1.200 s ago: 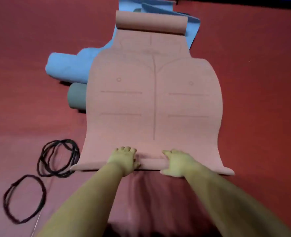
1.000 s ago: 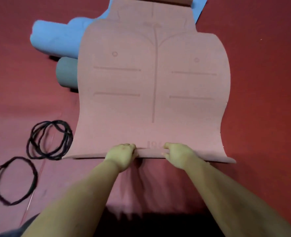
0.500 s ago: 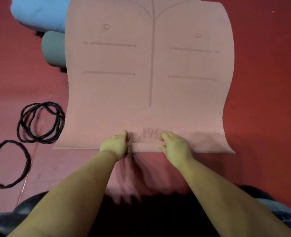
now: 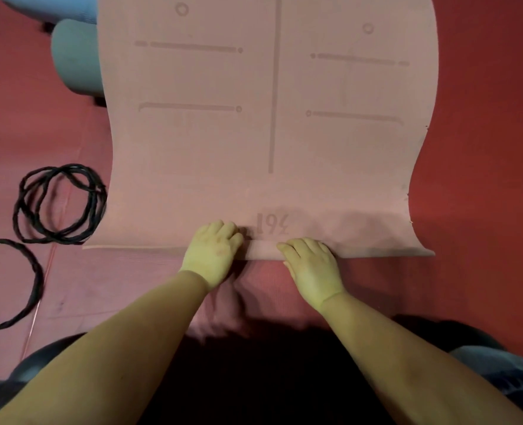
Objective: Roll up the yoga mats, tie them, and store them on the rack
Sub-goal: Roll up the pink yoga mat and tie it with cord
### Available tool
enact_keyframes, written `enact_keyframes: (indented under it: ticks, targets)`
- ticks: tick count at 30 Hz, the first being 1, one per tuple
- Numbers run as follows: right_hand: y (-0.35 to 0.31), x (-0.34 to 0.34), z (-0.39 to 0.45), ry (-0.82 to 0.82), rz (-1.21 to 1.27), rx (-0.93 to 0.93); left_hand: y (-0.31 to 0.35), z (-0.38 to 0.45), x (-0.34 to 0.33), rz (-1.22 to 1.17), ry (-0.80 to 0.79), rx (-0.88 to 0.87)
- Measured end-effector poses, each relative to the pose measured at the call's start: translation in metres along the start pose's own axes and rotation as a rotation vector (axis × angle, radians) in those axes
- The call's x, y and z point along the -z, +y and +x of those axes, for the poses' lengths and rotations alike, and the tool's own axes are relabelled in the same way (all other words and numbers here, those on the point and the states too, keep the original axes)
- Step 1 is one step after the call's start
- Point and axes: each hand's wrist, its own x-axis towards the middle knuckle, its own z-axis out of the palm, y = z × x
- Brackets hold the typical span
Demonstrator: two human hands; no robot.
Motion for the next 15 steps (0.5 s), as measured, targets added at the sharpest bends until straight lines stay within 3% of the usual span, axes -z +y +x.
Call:
enact_keyframes:
  ticks: [15]
  targets:
    - [0.006,-0.014,-0.007,0.126,0.084,-0.005,0.015,-0.025,-0.009,-0.140,0.044,0.147]
